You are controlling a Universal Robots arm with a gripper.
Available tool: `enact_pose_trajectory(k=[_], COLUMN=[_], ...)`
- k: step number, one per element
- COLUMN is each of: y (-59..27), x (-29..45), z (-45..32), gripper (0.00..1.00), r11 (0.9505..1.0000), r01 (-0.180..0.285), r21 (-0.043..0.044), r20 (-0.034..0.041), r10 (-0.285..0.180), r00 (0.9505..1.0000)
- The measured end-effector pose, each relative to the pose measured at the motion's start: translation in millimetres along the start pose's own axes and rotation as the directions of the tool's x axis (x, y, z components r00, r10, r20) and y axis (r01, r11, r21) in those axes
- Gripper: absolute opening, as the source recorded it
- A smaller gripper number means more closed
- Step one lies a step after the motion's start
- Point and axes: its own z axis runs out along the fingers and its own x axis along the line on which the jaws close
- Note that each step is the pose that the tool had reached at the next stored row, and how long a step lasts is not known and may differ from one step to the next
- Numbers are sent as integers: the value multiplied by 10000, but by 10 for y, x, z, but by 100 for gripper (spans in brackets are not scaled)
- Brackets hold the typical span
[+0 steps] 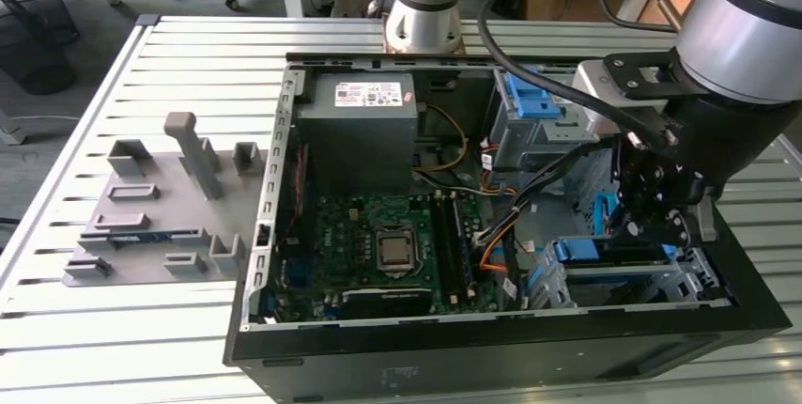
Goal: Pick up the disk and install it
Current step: 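Insert the second disk wire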
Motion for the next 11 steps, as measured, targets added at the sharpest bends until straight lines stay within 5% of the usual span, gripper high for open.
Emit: enact_pose_trajectory(k=[2, 11], y=[0, 0], x=[0, 0], z=[-2, -3], gripper=[11, 11], r11=[10000, 10000], r01=[1, 0], r21=[0, 0], r20=[-3, -3], r10=[-1, 0], r00=[10000, 10000])
